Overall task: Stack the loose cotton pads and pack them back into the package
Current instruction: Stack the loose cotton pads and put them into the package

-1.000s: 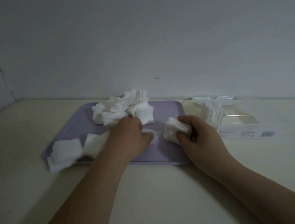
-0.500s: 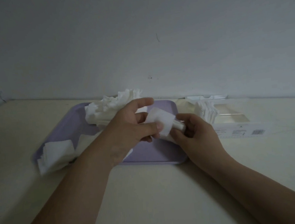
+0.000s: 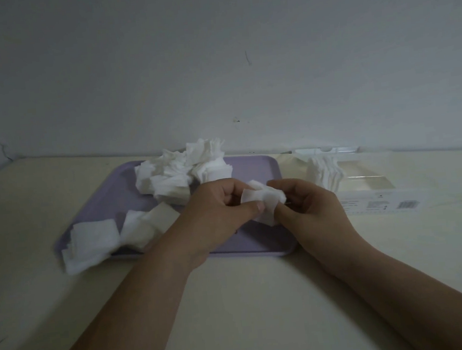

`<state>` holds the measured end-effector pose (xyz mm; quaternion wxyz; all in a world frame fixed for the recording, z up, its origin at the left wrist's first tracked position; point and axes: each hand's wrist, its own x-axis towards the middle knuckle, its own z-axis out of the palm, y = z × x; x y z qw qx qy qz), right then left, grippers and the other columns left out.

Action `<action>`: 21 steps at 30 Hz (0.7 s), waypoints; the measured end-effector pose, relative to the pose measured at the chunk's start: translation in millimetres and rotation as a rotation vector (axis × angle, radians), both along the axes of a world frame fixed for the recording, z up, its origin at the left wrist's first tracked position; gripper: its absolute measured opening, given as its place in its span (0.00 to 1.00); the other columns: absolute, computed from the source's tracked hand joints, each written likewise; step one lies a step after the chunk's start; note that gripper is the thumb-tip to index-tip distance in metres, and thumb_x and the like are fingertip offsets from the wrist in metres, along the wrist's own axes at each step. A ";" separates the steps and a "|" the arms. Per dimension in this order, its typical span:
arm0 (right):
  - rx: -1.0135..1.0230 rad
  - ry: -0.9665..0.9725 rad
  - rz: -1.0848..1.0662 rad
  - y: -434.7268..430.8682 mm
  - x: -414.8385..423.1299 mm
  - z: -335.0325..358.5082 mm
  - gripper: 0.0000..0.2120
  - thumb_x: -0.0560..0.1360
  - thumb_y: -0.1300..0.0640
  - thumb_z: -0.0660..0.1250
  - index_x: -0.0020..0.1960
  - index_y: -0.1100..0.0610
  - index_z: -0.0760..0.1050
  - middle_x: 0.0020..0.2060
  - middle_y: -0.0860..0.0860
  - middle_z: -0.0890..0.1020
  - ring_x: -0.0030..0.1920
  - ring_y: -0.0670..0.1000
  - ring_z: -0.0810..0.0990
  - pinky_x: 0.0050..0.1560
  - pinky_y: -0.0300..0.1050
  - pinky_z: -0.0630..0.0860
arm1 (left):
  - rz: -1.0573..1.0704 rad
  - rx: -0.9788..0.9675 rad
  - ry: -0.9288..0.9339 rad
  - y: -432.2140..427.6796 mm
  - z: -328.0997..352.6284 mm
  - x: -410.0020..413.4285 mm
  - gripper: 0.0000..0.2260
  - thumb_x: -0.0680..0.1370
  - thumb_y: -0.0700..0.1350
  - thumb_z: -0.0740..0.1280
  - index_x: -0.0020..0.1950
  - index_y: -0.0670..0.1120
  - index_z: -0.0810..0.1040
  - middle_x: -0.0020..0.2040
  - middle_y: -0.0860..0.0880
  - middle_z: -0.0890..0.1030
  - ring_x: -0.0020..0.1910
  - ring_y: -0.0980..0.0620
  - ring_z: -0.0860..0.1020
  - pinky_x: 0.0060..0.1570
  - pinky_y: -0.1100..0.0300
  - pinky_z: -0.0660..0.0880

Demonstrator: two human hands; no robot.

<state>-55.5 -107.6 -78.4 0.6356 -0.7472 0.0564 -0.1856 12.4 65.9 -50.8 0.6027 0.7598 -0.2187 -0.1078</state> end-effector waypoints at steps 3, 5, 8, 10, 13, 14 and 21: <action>0.009 -0.020 0.013 1.2 -0.8 0.9 0.12 0.78 0.62 0.72 0.61 0.55 0.82 0.50 0.50 0.89 0.52 0.51 0.88 0.57 0.51 0.83 | -0.005 -0.020 -0.024 0.7 0.0 -0.3 0.06 0.75 0.37 0.76 0.46 0.47 0.85 0.40 0.51 0.87 0.34 0.62 0.80 0.32 0.72 0.72; 0.008 -0.026 0.030 3.0 -1.6 1.9 0.11 0.79 0.62 0.71 0.60 0.54 0.83 0.49 0.49 0.89 0.52 0.50 0.88 0.58 0.52 0.83 | -0.005 -0.007 -0.036 1.0 -1.0 -0.5 0.07 0.74 0.37 0.77 0.45 0.49 0.85 0.42 0.49 0.88 0.38 0.60 0.83 0.34 0.71 0.74; 0.041 -0.028 0.080 4.4 -3.8 6.6 0.12 0.79 0.66 0.69 0.58 0.52 0.83 0.49 0.51 0.89 0.52 0.49 0.87 0.58 0.50 0.82 | 0.017 -0.016 -0.033 0.3 -4.1 0.9 0.05 0.74 0.38 0.78 0.46 0.47 0.85 0.45 0.45 0.88 0.46 0.47 0.87 0.48 0.54 0.84; 0.066 -0.034 0.162 4.9 -7.4 12.8 0.13 0.78 0.66 0.68 0.52 0.51 0.85 0.49 0.56 0.88 0.50 0.48 0.85 0.56 0.46 0.80 | 0.042 -0.017 -0.029 0.2 -4.4 1.7 0.06 0.73 0.39 0.79 0.45 0.45 0.84 0.46 0.40 0.87 0.46 0.42 0.86 0.54 0.45 0.82; -0.011 -0.034 0.186 5.1 -9.2 14.0 0.13 0.73 0.52 0.77 0.57 0.51 0.84 0.49 0.53 0.88 0.54 0.47 0.86 0.58 0.46 0.80 | 0.090 0.011 -0.042 -0.7 -3.7 2.4 0.09 0.71 0.39 0.80 0.44 0.44 0.82 0.45 0.37 0.86 0.40 0.49 0.81 0.49 0.45 0.82; -0.078 -0.028 0.135 5.9 -7.8 12.3 0.17 0.72 0.51 0.79 0.59 0.51 0.83 0.50 0.50 0.88 0.53 0.47 0.86 0.58 0.46 0.81 | 0.097 0.026 -0.059 -0.5 -3.5 3.1 0.09 0.71 0.38 0.80 0.44 0.44 0.82 0.45 0.37 0.86 0.40 0.50 0.81 0.47 0.47 0.81; -0.165 -0.031 -0.020 -1.6 -2.6 5.4 0.11 0.77 0.57 0.74 0.59 0.51 0.83 0.46 0.46 0.89 0.47 0.43 0.86 0.50 0.42 0.80 | 0.100 0.120 -0.219 19.8 24.9 1.5 0.07 0.76 0.35 0.73 0.52 0.43 0.84 0.42 0.49 0.84 0.38 0.61 0.80 0.44 0.69 0.77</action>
